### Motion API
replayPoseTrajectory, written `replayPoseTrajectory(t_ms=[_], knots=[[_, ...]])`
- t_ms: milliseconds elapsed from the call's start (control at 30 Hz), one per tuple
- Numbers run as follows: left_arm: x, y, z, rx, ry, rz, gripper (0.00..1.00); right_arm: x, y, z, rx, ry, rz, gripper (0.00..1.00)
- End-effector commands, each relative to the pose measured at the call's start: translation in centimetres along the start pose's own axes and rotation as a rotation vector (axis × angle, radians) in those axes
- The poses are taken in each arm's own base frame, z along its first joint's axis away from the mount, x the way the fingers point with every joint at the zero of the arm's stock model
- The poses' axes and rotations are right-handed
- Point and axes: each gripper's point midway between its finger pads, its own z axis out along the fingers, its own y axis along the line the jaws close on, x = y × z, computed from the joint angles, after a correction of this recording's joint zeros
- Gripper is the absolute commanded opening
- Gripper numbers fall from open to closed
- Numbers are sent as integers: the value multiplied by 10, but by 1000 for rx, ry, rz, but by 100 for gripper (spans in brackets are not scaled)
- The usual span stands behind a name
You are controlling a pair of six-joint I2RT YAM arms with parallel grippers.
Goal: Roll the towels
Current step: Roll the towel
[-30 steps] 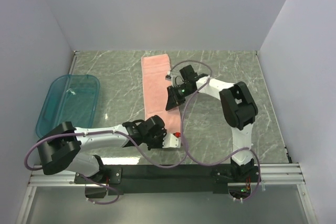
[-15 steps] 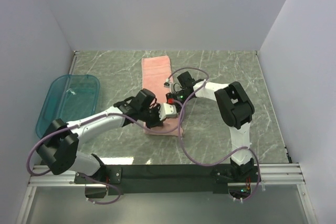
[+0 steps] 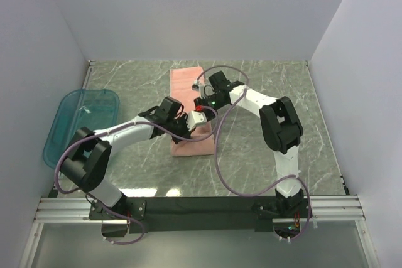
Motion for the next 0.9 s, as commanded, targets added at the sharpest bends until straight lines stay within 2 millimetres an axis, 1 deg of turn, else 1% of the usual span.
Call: replayPoseTrajectory(t_ms=[0, 67, 100, 133, 167, 200, 233, 267, 300, 333, 367, 433, 500, 533, 567, 700, 800, 833, 867], knots=[[-26, 21, -5, -40, -73, 59, 1, -20, -17, -14, 34, -38, 29, 32], [-25, 23, -4, -38, -70, 56, 1, -20, -22, -16, 34, -28, 56, 32], [-23, 26, -3, -42, -66, 53, 1, -25, -24, -21, 22, -38, 65, 32], [-22, 28, -3, -48, -64, 51, 1, -25, -23, -25, 6, -40, 71, 33], [-22, 30, -1, -51, -68, 49, 1, -24, -20, -30, -19, -41, 81, 37], [-17, 32, 2, -51, -60, 42, 1, -19, -17, -37, -66, -43, 105, 39], [-16, 33, 3, -51, -58, 38, 1, -20, -10, -45, -90, -57, 96, 42], [-12, 34, 8, -45, -50, 30, 1, -16, -7, -48, -105, -50, 107, 47], [-11, 35, 9, -44, -48, 24, 1, -8, -3, -50, -123, -39, 118, 48], [-11, 36, 11, -44, -48, 24, 1, -6, 1, -53, -129, -39, 103, 49], [-9, 36, 12, -44, -46, 20, 1, 4, 5, -53, -140, -17, 121, 51], [-6, 38, 15, -47, -43, 21, 1, 11, 10, -54, -169, -5, 133, 52], [-5, 38, 18, -45, -39, 19, 1, 19, 10, -51, -180, 11, 151, 53], [-5, 38, 18, -44, -39, 19, 1, 24, 9, -48, -184, 23, 163, 62], [-4, 39, 20, -41, -37, 16, 1, 27, 7, -46, -187, 32, 176, 63], [-6, 42, 21, -45, -35, 9, 1, 37, 6, -37, -214, 66, 218, 63], [-3, 44, 21, -60, -21, 5, 4, 49, -8, -28, -162, 99, 236, 54], [-1, 45, 20, -66, -15, 1, 7, 54, -14, -24, -144, 108, 244, 46], [-1, 45, 18, -73, -14, 1, 8, 58, -22, -20, -122, 110, 246, 42]])
